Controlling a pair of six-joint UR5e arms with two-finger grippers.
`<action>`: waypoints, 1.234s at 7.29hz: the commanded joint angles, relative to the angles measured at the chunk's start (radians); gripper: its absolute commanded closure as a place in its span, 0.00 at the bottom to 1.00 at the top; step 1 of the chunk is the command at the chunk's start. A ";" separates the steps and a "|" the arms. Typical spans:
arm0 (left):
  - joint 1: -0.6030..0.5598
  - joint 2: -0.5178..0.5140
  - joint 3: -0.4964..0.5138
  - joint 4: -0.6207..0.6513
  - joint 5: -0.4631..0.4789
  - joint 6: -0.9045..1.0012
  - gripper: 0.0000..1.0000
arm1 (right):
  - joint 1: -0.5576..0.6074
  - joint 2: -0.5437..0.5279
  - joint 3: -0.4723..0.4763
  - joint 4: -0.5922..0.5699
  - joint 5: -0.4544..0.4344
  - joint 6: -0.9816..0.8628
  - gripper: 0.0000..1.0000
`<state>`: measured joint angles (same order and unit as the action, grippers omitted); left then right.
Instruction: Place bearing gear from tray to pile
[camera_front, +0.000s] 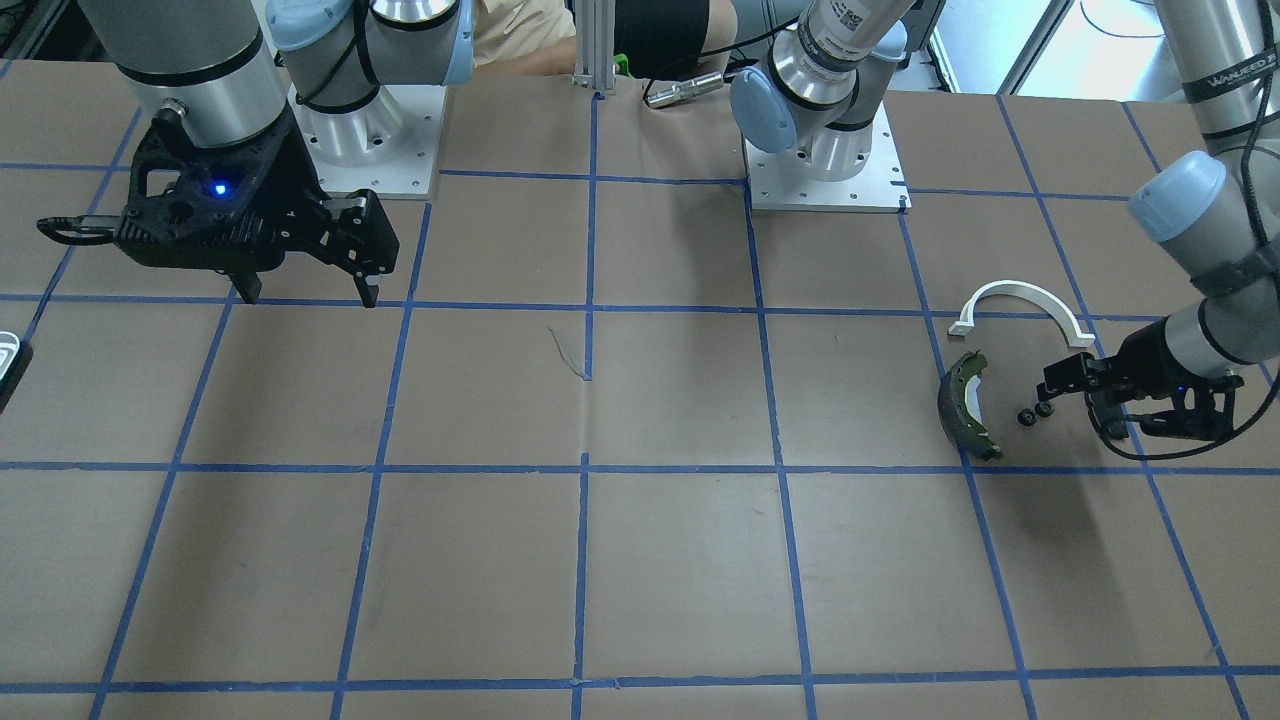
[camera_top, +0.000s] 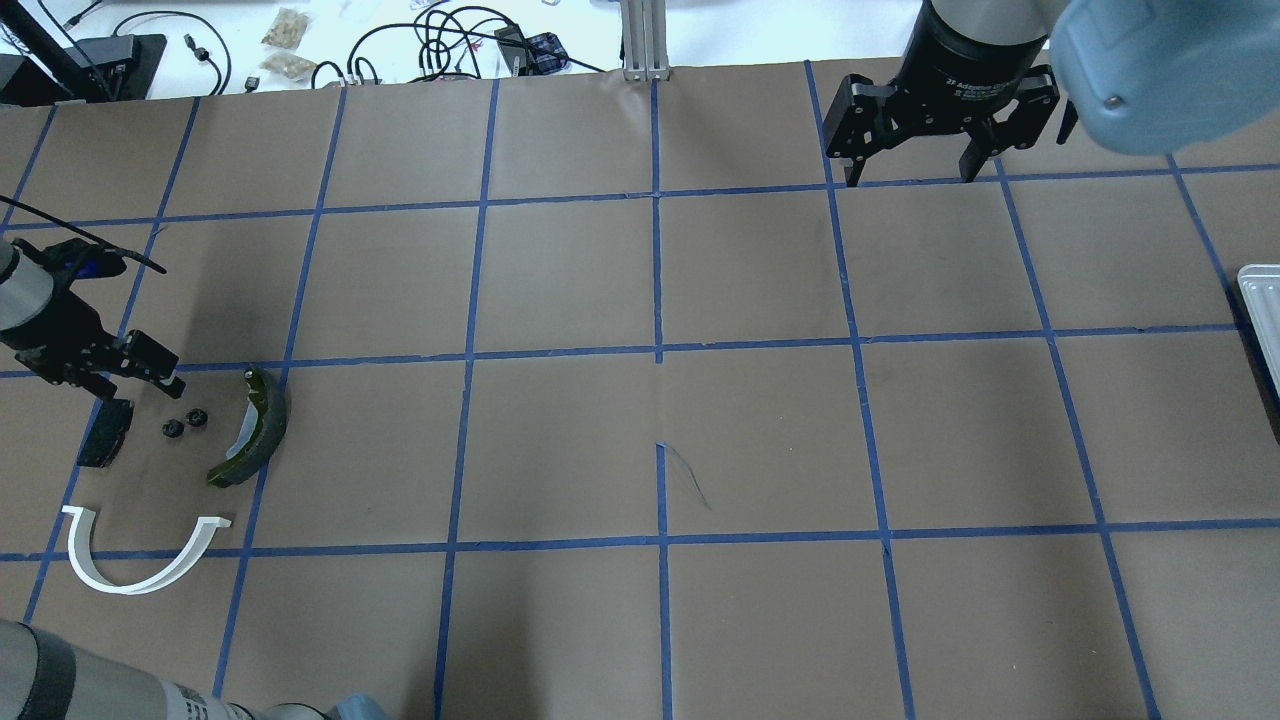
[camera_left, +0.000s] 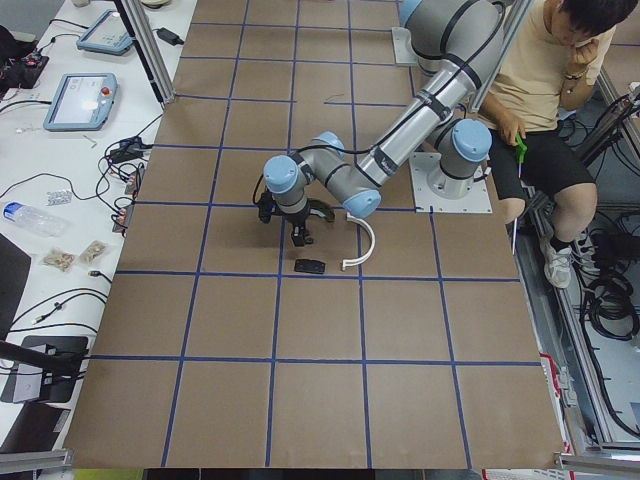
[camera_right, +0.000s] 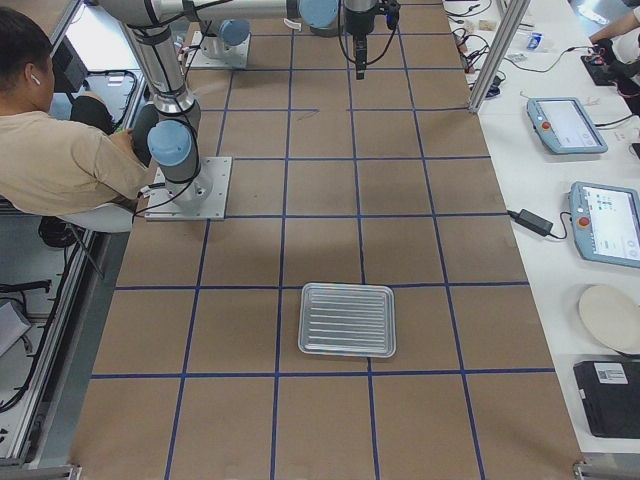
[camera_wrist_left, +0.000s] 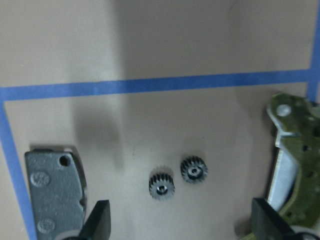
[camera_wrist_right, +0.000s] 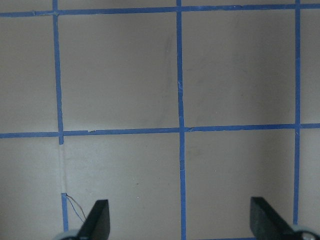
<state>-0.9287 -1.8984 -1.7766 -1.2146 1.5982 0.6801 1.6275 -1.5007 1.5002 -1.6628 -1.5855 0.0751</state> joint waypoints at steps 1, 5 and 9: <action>-0.141 0.051 0.165 -0.164 -0.006 -0.050 0.00 | 0.000 -0.001 0.000 0.000 -0.001 0.000 0.00; -0.396 0.168 0.269 -0.299 -0.102 -0.378 0.00 | -0.001 0.000 0.000 -0.002 -0.001 0.000 0.00; -0.593 0.229 0.214 -0.301 -0.041 -0.548 0.00 | 0.002 -0.001 0.005 0.000 -0.001 0.000 0.00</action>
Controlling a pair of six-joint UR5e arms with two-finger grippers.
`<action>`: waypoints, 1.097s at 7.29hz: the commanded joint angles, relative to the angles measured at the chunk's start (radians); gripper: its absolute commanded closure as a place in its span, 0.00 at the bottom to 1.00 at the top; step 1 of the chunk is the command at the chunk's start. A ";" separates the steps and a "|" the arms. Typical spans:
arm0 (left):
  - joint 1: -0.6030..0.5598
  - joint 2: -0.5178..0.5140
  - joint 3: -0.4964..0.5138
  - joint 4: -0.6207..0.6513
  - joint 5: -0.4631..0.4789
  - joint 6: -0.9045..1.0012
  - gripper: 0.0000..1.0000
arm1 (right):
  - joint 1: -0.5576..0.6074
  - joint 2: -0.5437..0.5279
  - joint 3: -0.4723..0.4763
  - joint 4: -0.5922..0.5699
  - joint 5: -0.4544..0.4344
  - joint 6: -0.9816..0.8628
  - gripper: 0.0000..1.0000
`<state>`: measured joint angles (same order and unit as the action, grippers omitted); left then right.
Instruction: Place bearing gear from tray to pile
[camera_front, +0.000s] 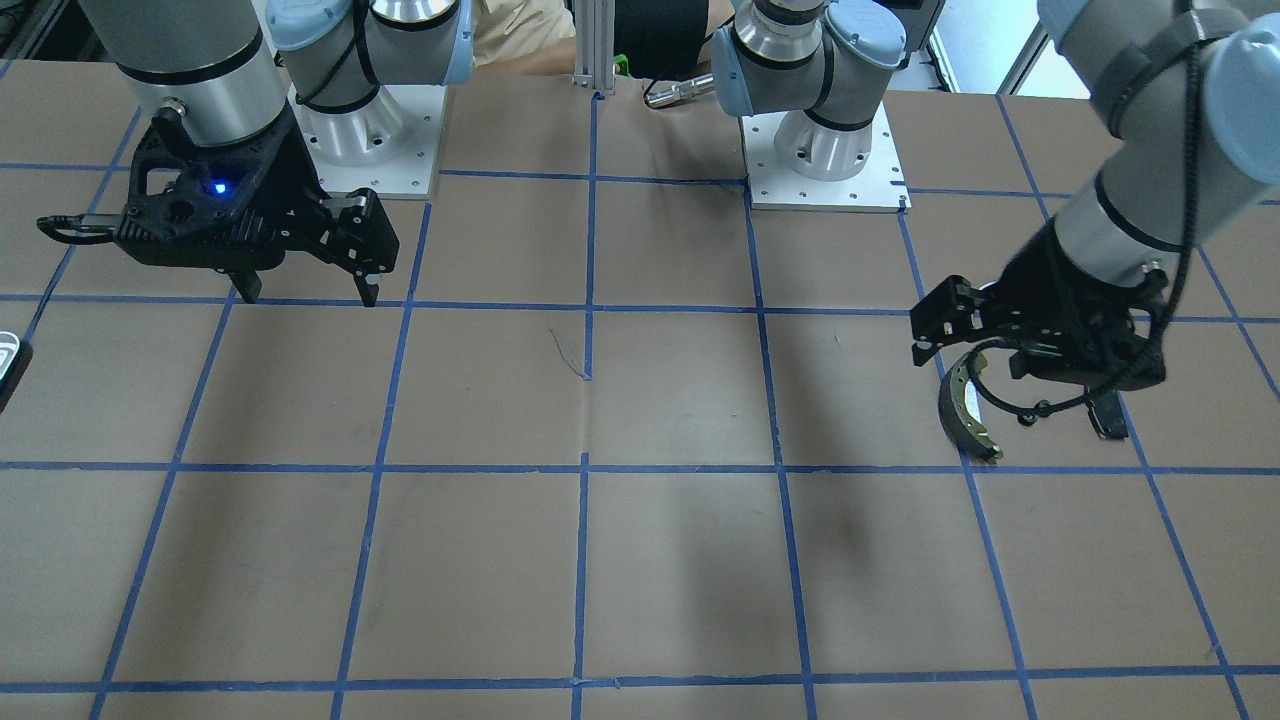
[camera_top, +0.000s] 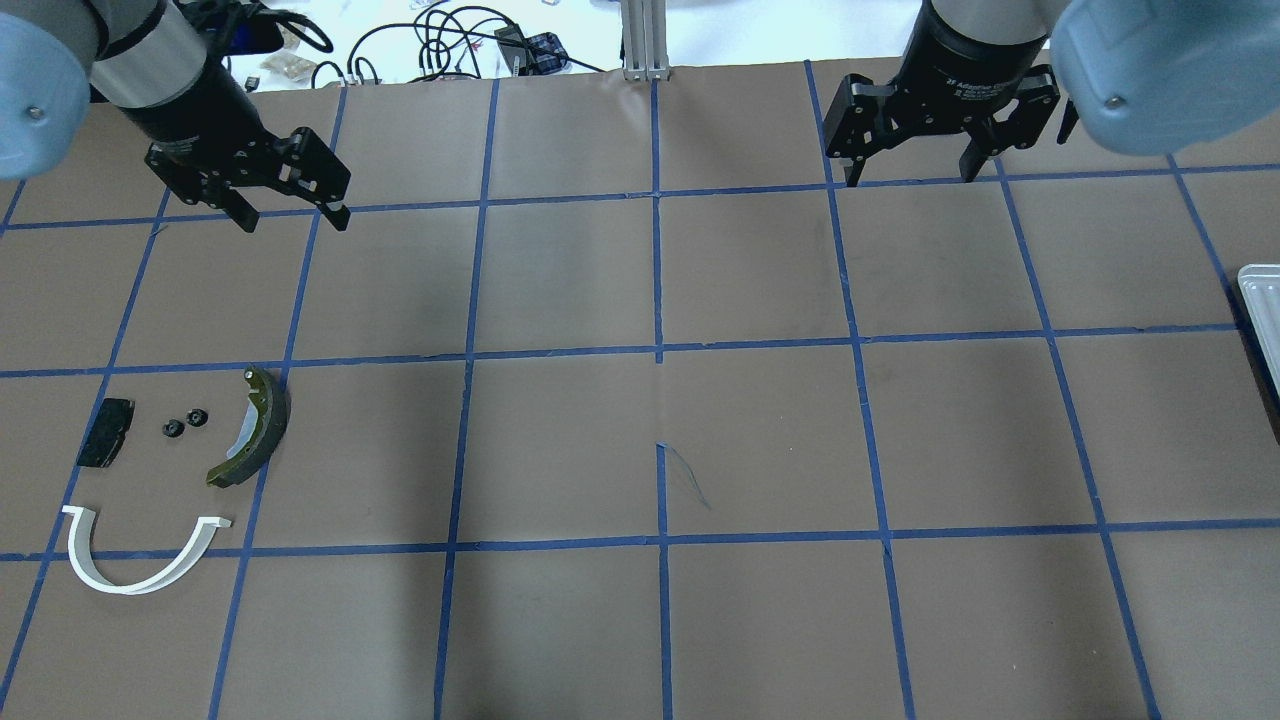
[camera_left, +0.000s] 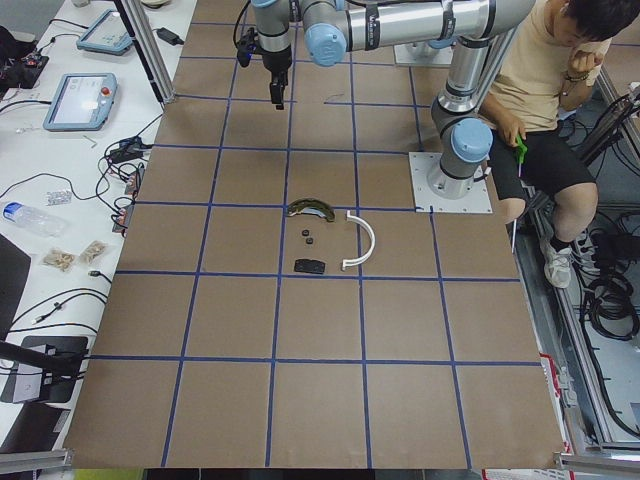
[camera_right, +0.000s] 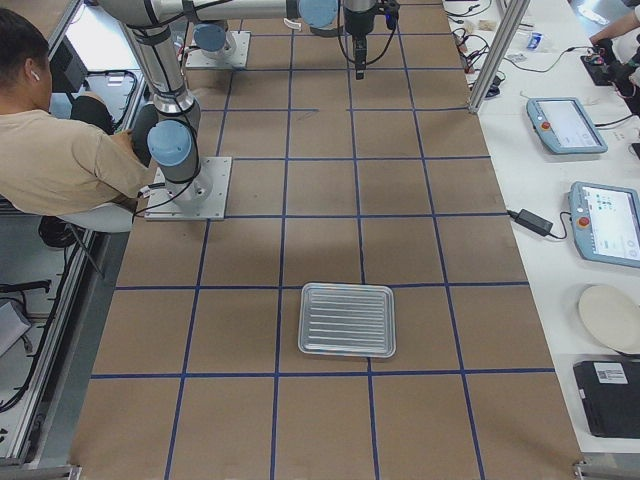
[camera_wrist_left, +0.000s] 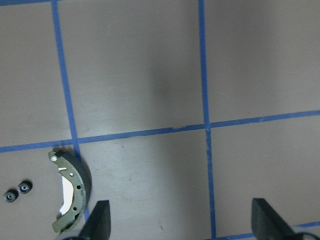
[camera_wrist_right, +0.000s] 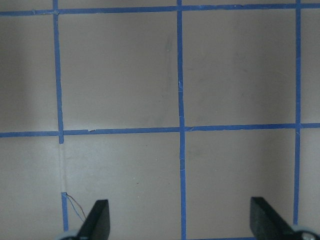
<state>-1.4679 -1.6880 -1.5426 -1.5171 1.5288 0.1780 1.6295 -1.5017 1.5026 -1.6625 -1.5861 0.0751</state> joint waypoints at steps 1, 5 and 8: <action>-0.072 0.048 -0.036 0.009 0.033 -0.054 0.00 | 0.000 0.000 0.002 0.000 0.000 0.000 0.00; -0.072 0.083 -0.045 0.008 0.063 -0.046 0.00 | 0.000 0.000 0.001 0.000 0.000 0.000 0.00; -0.072 0.080 -0.047 0.006 0.065 -0.043 0.00 | 0.001 0.000 0.001 0.000 0.002 0.000 0.00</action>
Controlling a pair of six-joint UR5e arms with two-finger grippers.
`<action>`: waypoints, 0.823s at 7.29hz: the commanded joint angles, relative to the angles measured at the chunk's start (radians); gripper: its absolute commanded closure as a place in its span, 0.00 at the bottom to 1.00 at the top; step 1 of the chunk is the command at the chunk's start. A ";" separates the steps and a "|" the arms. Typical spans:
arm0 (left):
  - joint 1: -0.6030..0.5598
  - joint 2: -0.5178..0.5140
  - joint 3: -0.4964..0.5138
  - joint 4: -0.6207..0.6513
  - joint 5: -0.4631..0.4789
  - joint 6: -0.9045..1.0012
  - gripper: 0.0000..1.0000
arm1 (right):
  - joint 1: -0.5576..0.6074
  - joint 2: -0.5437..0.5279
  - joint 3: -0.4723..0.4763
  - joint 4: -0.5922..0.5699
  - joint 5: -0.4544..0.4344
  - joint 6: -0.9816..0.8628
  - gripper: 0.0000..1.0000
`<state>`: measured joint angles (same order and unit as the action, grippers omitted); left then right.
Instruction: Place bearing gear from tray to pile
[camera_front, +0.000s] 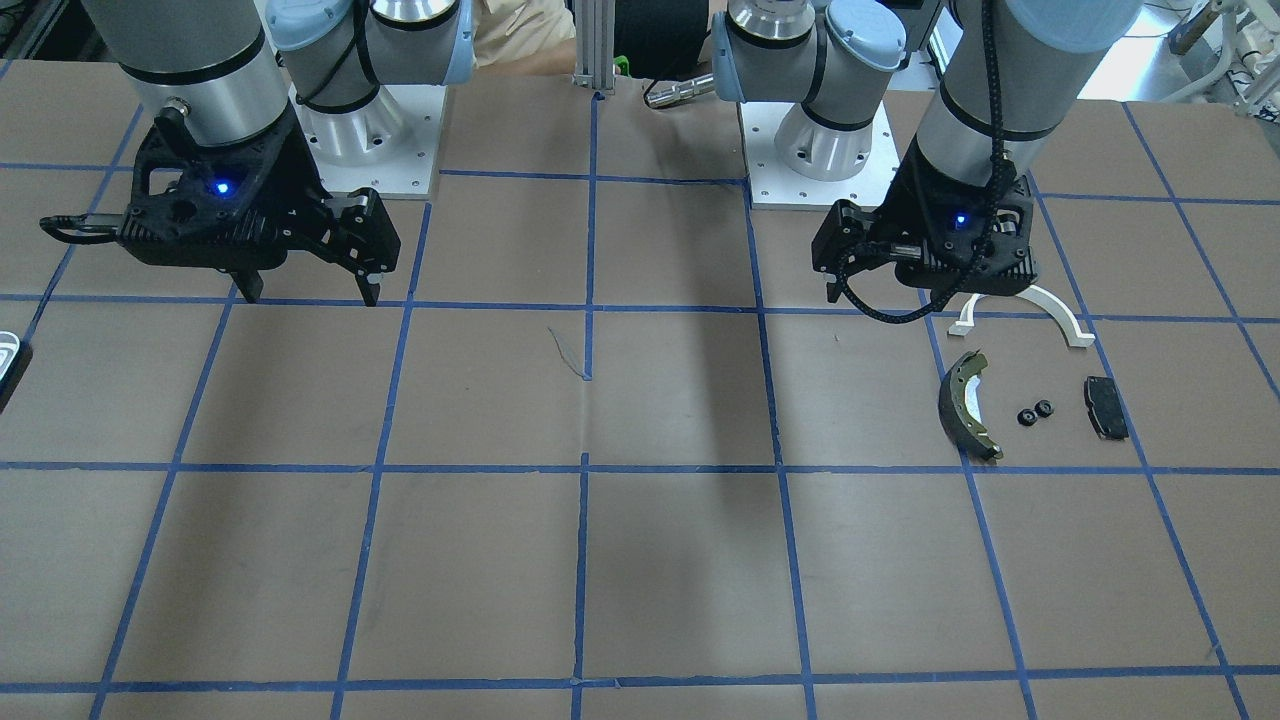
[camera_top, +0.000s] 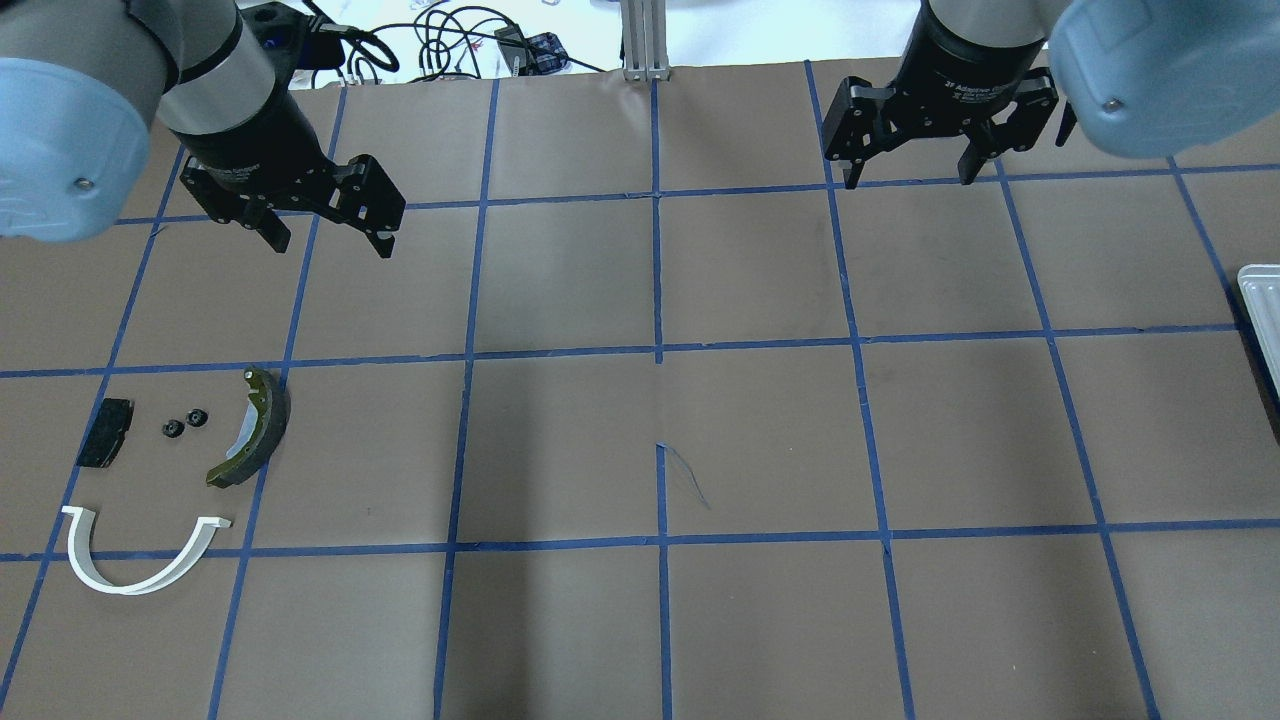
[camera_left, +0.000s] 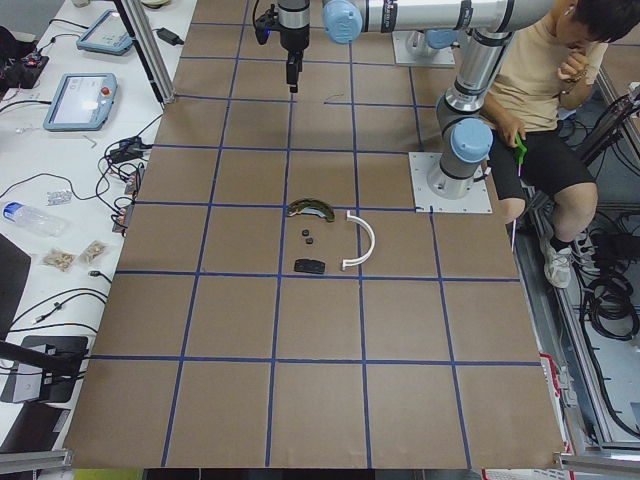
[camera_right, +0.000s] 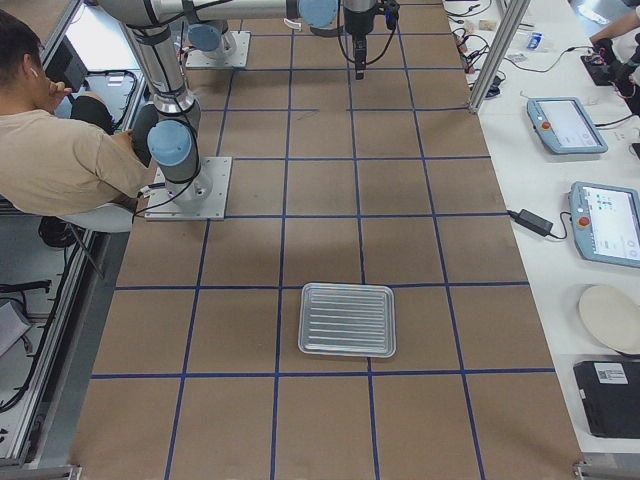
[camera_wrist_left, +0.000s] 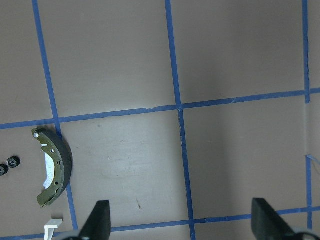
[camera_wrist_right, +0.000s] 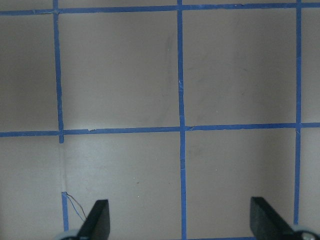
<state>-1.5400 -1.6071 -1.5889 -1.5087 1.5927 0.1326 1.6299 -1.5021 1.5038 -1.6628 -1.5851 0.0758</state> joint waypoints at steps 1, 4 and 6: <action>0.000 0.004 0.004 -0.007 0.001 0.002 0.00 | 0.001 0.000 0.001 0.000 -0.001 -0.001 0.00; 0.000 0.016 0.001 -0.022 -0.008 0.001 0.00 | 0.001 0.000 0.001 0.000 0.001 -0.001 0.00; 0.001 0.018 0.001 -0.034 -0.005 0.001 0.00 | 0.001 0.000 0.001 0.000 0.001 -0.001 0.00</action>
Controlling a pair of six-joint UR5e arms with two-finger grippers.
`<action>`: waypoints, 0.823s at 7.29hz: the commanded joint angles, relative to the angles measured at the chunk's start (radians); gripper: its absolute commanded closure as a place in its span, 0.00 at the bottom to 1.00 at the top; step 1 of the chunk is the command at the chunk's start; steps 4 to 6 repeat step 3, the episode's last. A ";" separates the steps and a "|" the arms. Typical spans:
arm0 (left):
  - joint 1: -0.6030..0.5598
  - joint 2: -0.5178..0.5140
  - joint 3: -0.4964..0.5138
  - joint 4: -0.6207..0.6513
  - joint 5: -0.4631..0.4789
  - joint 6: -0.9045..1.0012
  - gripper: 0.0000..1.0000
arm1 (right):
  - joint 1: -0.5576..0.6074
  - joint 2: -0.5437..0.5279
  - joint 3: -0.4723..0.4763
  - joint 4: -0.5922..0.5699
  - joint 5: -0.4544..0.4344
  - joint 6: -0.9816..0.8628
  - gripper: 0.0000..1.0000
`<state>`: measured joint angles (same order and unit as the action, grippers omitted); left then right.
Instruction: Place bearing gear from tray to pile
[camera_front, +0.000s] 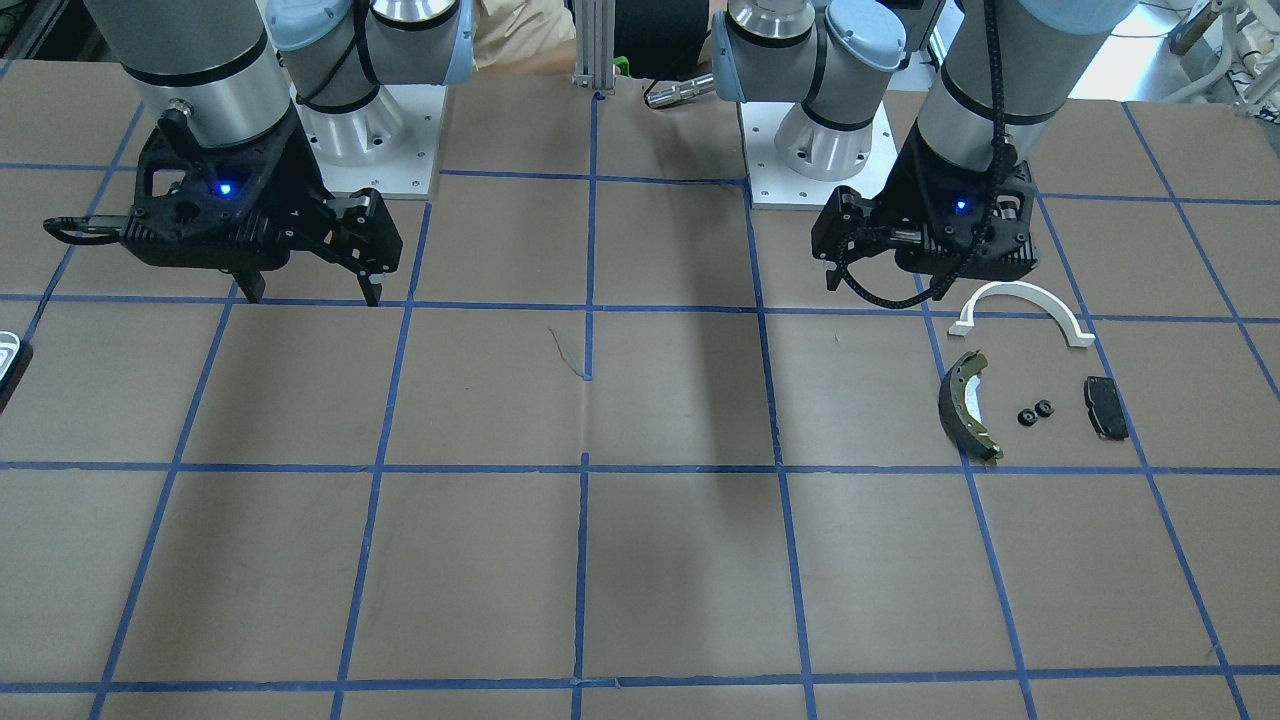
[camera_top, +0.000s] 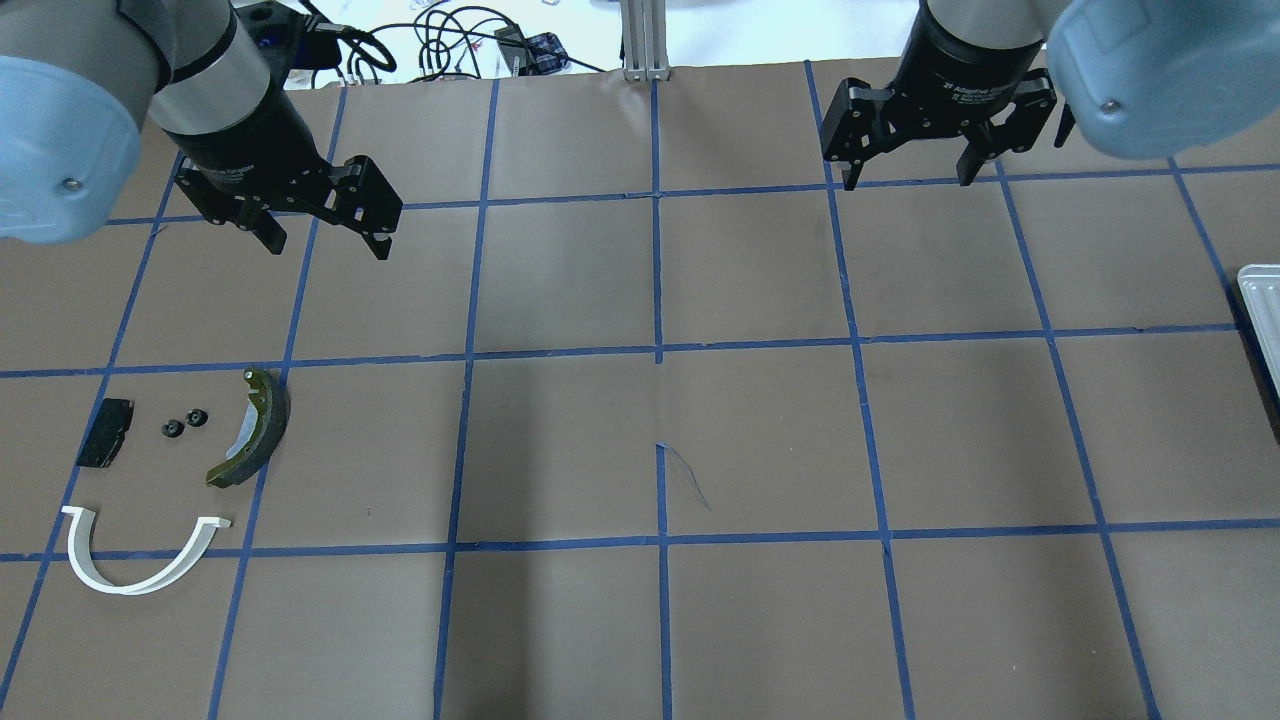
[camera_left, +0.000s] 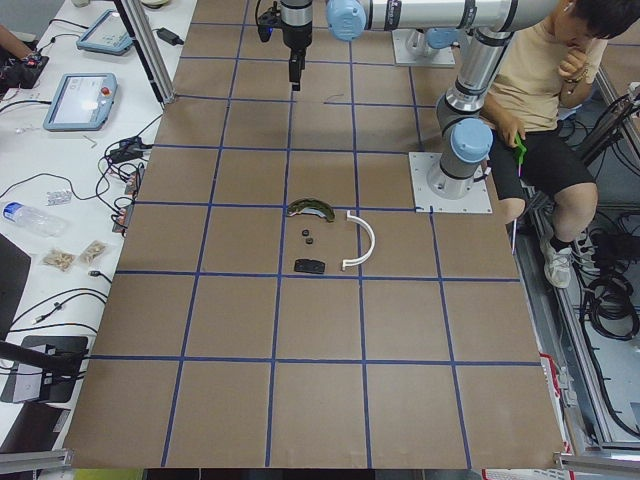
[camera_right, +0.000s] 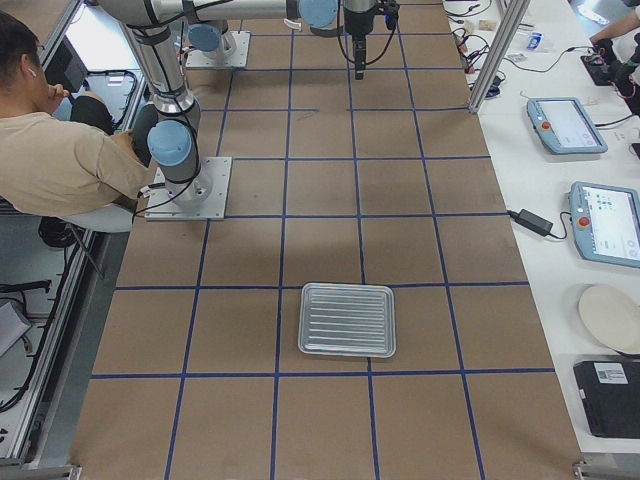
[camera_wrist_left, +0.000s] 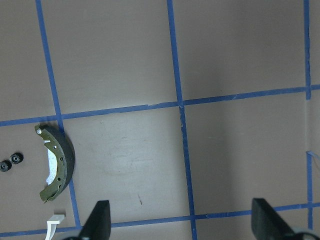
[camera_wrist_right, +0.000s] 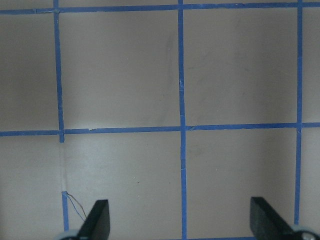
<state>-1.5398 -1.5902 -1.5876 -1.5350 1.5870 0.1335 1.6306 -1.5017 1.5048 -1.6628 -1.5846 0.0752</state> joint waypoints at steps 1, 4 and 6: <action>0.003 0.001 -0.002 -0.010 0.005 0.002 0.00 | 0.000 0.000 0.000 0.000 0.000 0.000 0.00; 0.013 0.001 -0.006 -0.008 0.007 0.009 0.00 | 0.000 0.000 0.000 0.000 0.000 0.000 0.00; 0.013 0.001 -0.006 -0.008 0.007 0.009 0.00 | 0.000 0.000 0.000 0.000 0.000 0.000 0.00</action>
